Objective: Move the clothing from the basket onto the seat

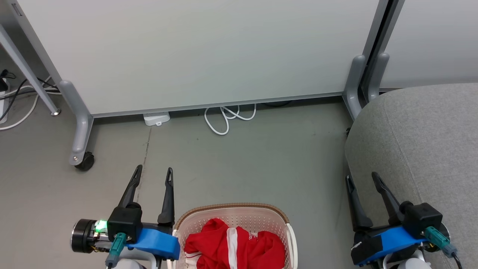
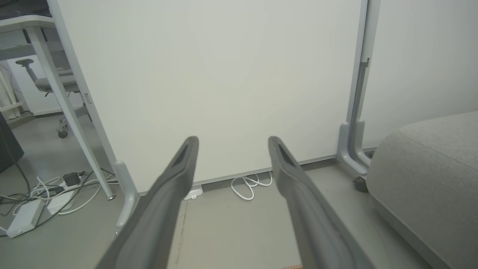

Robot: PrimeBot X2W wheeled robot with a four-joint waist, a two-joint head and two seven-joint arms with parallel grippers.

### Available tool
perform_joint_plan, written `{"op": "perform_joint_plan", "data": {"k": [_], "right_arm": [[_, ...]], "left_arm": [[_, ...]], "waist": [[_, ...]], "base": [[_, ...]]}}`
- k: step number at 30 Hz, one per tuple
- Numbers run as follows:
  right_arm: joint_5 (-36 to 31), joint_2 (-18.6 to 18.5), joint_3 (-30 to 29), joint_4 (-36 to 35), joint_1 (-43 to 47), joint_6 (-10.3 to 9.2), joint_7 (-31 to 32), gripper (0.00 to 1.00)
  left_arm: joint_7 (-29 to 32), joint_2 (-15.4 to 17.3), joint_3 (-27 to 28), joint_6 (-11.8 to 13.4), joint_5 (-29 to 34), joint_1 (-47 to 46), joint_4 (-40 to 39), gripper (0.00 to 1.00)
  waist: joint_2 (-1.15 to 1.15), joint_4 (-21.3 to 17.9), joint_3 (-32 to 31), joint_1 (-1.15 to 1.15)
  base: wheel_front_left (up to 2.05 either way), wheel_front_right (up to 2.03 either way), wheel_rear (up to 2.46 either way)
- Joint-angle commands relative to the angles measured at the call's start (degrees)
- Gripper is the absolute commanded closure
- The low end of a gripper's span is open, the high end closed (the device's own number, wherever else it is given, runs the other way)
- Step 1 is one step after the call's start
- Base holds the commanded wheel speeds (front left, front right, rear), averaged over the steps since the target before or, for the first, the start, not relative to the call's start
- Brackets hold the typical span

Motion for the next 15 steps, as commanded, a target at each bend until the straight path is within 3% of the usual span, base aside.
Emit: {"op": "perform_joint_plan", "data": {"k": [1,15], "right_arm": [[0.15,-0.32,0.08,0.11,-0.8,0.03,-0.32,0.0],[0.12,-0.32,0.62,0.08,-2.71,0.03,-0.32,0.0]], "left_arm": [[-0.28,0.0,0.16,-0.26,0.21,-0.51,0.04,0.0],[-0.27,-0.04,-1.54,-2.55,1.01,-5.24,3.43,0.0]], "waist": [[0.0,0.02,0.0,0.0],[0.0,-0.37,3.36,0.0]], "base": [[0.0,0.0,0.0],[0.0,0.0,0.0]]}}
